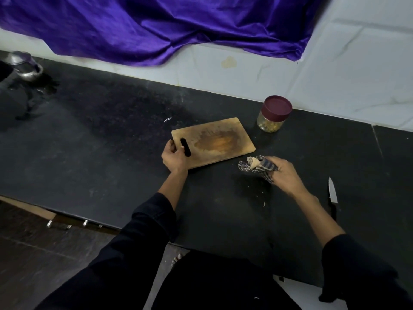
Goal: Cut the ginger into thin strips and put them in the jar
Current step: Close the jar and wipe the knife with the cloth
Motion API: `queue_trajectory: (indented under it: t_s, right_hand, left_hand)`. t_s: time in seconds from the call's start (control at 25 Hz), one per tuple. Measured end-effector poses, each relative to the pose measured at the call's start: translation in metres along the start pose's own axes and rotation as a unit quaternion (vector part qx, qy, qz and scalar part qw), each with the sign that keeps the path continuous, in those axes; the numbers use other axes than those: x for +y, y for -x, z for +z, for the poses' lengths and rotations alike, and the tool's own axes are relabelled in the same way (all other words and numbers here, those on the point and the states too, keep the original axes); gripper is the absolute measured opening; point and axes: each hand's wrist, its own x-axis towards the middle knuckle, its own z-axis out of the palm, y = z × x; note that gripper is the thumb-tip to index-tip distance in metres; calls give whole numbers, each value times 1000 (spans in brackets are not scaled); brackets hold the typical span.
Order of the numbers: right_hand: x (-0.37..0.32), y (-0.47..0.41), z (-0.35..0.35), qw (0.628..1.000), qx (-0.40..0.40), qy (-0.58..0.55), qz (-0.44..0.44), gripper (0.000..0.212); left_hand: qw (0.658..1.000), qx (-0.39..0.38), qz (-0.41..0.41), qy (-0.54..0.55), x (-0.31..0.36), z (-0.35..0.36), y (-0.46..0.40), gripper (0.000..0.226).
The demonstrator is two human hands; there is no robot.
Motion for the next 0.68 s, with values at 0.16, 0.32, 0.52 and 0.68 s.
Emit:
queue_trajectory:
  t_s: [0.16,0.32,0.52,0.68]
  right_hand:
    - [-2,-7,-3,999,45,12,-10,39]
    - [-8,-36,7,988,-17,135,-68,50]
    - [-11,-28,46,941,-130,279,-139,65]
    - [25,15,11,923,-207,298,-129,53]
  left_hand:
    - [997,-46,28,-47,6,0,-9,51]
    - [968,-73,109,-212,7,7,4,54]
    - [783,-298,331,-435,-19,24,40,55]
    - [715,-279,371,-523,-36,26,39,47]
